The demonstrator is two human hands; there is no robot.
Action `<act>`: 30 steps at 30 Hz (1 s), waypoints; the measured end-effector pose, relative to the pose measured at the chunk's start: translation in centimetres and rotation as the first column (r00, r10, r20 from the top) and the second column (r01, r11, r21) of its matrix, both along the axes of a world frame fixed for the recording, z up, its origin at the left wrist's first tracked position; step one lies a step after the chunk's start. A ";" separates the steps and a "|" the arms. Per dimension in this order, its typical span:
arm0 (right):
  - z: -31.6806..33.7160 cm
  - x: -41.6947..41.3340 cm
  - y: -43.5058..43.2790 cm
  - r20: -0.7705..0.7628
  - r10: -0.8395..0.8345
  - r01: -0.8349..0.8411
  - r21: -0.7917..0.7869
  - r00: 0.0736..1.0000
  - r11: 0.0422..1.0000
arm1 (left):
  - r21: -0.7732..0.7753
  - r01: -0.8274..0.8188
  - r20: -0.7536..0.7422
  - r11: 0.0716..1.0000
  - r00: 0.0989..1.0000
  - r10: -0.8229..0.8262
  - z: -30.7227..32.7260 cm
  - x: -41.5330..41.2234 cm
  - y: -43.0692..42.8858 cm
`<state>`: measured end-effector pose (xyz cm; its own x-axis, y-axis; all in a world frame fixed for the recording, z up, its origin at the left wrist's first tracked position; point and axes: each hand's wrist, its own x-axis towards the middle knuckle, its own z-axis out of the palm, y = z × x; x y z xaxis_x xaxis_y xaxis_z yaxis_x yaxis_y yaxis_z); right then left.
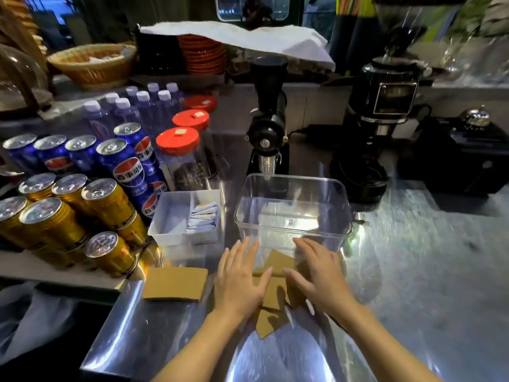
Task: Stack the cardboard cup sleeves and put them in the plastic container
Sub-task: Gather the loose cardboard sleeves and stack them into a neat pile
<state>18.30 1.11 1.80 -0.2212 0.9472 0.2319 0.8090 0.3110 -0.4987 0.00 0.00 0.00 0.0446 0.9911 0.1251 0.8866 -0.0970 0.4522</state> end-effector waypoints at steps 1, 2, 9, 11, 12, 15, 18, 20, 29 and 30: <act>-0.5 -0.1 0.1 0.014 0.006 -0.006 -0.064 1.000 0.998 | -0.015 0.009 -0.025 1.000 1.000 -0.009 -0.2 0.0 -0.1; -0.8 -0.4 0.2 0.028 0.020 -0.017 -0.117 0.999 0.993 | -0.008 0.023 -0.067 1.000 0.997 -0.024 -0.5 0.0 -0.1; -2.2 -1.6 1.2 0.042 -0.003 0.020 -0.421 0.999 0.907 | -0.054 0.061 -0.184 0.997 0.980 -0.070 -2.8 -0.1 -1.0; -2.3 -1.8 1.4 0.054 -0.009 0.031 -0.422 0.998 0.906 | -0.054 0.057 -0.168 0.997 0.984 -0.066 -3.3 -0.1 -1.2; -2.3 -2.0 1.6 0.043 -0.010 0.028 -0.424 0.999 0.905 | -0.050 0.058 -0.163 0.997 0.984 -0.065 -3.5 -0.1 -1.3; -2.1 -2.3 1.8 0.011 -0.042 0.043 -0.444 0.999 0.895 | -0.017 0.056 -0.157 0.998 0.986 -0.058 -3.8 0.0 -1.5; -1.9 -2.5 1.9 -0.060 -0.107 0.071 -0.428 0.992 0.901 | 0.005 0.056 -0.135 0.998 0.989 -0.055 -3.6 0.1 -1.6; -1.7 -2.6 1.9 -0.155 -0.141 0.070 -0.394 0.978 0.917 | -0.007 0.054 -0.104 0.999 0.993 -0.054 -3.4 0.1 -1.6; 1.4 -1.8 1.7 -0.640 -0.182 -0.105 -0.384 0.747 0.917 | -0.222 0.083 0.419 0.972 0.908 0.018 -0.1 1.0 -0.8; 1.8 -1.8 1.7 -0.663 -0.174 -0.122 -0.375 0.728 0.919 | -0.265 0.098 0.503 0.959 0.863 0.051 0.5 1.2 -0.8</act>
